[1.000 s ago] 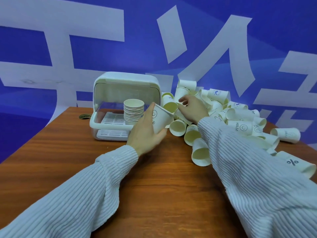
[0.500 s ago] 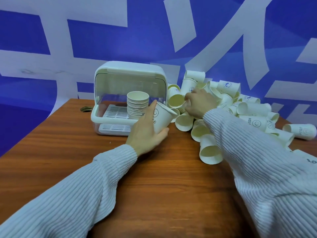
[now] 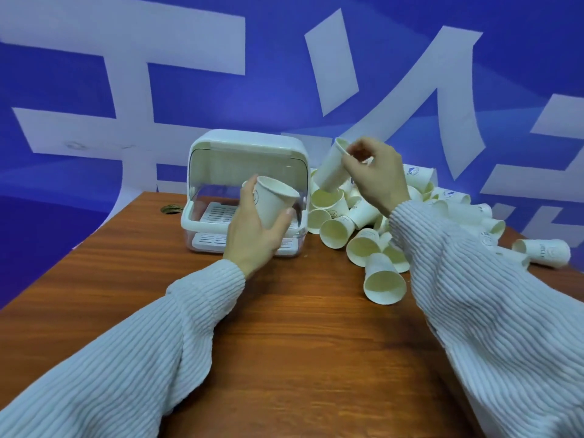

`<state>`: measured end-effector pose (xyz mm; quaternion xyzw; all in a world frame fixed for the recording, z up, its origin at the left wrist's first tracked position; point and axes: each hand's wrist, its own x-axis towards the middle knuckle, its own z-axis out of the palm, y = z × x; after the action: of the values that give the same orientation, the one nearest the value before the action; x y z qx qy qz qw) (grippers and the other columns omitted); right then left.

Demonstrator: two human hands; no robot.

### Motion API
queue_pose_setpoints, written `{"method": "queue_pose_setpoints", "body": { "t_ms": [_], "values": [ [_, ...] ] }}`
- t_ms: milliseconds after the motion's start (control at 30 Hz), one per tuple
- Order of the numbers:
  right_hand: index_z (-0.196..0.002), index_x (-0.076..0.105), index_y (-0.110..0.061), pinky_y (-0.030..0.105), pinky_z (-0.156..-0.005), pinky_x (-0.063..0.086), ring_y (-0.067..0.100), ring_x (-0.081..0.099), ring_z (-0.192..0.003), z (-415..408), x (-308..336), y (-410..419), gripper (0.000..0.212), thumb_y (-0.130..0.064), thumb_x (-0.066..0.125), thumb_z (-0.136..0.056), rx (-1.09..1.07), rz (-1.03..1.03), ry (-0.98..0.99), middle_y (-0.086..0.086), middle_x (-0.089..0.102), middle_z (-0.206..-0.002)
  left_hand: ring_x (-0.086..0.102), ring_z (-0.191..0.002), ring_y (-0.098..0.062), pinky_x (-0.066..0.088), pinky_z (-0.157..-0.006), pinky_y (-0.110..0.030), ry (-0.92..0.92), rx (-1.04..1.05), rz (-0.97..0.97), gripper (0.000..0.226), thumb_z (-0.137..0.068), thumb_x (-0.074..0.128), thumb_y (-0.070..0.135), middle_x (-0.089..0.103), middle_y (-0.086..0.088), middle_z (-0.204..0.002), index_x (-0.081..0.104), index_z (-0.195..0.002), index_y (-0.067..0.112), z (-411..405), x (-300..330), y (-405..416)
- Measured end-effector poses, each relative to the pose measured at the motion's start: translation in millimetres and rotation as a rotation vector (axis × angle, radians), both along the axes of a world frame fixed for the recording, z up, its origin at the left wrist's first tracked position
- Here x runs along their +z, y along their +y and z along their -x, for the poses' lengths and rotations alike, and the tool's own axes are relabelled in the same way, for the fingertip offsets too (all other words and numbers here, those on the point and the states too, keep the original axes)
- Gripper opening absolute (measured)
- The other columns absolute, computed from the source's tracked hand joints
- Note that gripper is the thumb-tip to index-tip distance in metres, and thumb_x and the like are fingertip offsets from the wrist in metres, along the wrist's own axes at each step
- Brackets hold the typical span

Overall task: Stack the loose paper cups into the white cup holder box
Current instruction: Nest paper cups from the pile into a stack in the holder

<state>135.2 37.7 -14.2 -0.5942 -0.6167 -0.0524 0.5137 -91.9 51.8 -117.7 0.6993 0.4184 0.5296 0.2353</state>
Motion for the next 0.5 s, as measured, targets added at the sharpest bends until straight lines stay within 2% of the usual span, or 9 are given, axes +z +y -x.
{"method": "queue_pose_setpoints", "body": {
  "t_ms": [100,233,300,367,400,500],
  "values": [
    [-0.088,0.069,-0.022,0.027,-0.079,0.054,0.007,0.067,-0.084,33.2,1.4,2.7,0.005,-0.024,0.068,-0.093,0.175,-0.07,0.043,-0.013,0.071,-0.085,0.054,-0.112,-0.017,0.048,-0.092,-0.035,-0.122,0.09,-0.003,0.077,-0.092,0.071,0.049,0.05,0.006,-0.127,0.029,-0.151,0.022,17.9,7.2,1.5],
    [-0.099,0.069,-0.022,0.04,-0.087,0.056,0.012,0.067,-0.089,63.3,-12.2,20.8,0.009,-0.028,0.065,-0.096,0.261,-0.024,-0.12,-0.013,0.071,-0.091,0.06,-0.114,-0.023,0.051,-0.095,-0.042,-0.168,0.199,-0.008,0.078,-0.084,0.066,0.064,0.06,0.002,-0.13,0.035,-0.144,0.024,43.3,10.6,8.1],
    [-0.103,0.068,-0.024,0.045,-0.087,0.054,0.019,0.067,-0.093,73.2,-18.2,28.0,0.01,-0.031,0.062,-0.098,0.243,0.012,-0.253,-0.008,0.072,-0.096,0.06,-0.112,-0.022,0.049,-0.089,-0.035,-0.171,0.223,-0.013,0.076,-0.084,0.069,0.062,0.06,0.002,-0.129,0.037,-0.142,0.024,53.0,11.4,10.9],
    [-0.109,0.068,-0.023,0.039,-0.089,0.051,0.022,0.067,-0.102,80.0,-21.9,34.4,0.013,-0.028,0.06,-0.101,0.237,0.104,-0.355,-0.004,0.074,-0.106,0.06,-0.11,-0.021,0.045,-0.081,-0.024,-0.164,0.224,-0.017,0.072,-0.087,0.073,0.055,0.06,0.002,-0.127,0.038,-0.142,0.023,59.6,13.0,11.5],
    [-0.113,0.069,-0.023,0.035,-0.087,0.049,0.022,0.066,-0.106,82.3,-22.7,37.2,0.015,-0.027,0.059,-0.102,0.226,0.161,-0.393,-0.002,0.074,-0.111,0.06,-0.11,-0.02,0.046,-0.081,-0.024,-0.163,0.216,-0.015,0.072,-0.087,0.074,0.052,0.059,0.001,-0.127,0.038,-0.141,0.022,62.1,13.7,11.8],
    [-0.12,0.069,-0.03,0.039,-0.091,0.053,0.024,0.066,-0.111,87.5,-23.1,44.3,0.024,-0.026,0.053,-0.103,0.203,0.266,-0.445,-0.002,0.073,-0.12,0.06,-0.113,-0.018,0.054,-0.091,-0.035,-0.172,0.196,-0.015,0.073,-0.084,0.077,0.052,0.058,0.002,-0.128,0.039,-0.14,0.023,66.9,14.7,16.4]
  ]
}}
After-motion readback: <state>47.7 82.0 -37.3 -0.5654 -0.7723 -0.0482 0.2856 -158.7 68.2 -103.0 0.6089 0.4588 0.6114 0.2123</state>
